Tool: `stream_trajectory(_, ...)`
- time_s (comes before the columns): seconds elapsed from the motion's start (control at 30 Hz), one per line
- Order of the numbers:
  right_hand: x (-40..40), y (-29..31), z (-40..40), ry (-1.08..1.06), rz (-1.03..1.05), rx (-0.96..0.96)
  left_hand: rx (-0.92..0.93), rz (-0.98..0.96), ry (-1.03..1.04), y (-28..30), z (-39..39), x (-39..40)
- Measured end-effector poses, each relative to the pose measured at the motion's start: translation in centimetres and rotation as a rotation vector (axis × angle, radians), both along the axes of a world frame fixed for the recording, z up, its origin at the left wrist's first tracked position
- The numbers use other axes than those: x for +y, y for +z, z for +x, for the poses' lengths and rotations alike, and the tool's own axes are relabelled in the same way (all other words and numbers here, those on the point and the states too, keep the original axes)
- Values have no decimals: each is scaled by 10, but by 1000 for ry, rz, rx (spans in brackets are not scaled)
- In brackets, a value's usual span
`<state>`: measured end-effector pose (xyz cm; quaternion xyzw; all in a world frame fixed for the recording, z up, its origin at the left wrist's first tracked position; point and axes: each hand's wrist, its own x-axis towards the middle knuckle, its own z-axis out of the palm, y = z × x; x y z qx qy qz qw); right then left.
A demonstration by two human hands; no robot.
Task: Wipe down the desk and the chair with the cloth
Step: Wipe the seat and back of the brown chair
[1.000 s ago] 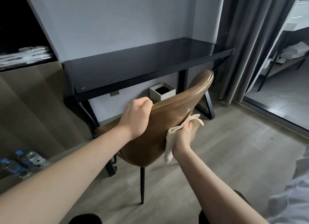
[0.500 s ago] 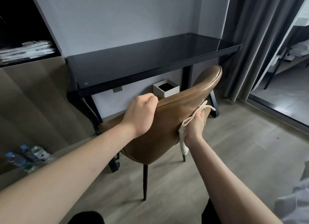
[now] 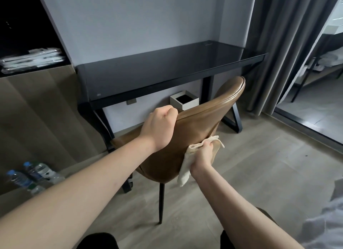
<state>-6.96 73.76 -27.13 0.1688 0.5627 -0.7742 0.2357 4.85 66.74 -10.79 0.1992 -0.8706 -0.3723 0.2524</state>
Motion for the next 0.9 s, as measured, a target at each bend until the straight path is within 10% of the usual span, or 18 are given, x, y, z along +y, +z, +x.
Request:
stream_trajectory(0.2,-2,25,61,-10,-253,-80,-8,28,8,5,2,6)
stream_trajectory(0.53,18,30,-31,-111,-116,356,16,-2,-16,-2,-1,0)
stream_trajectory(0.9,10,-4,-64,-18,-39,127,58,-5,-27,-11,-5,-8)
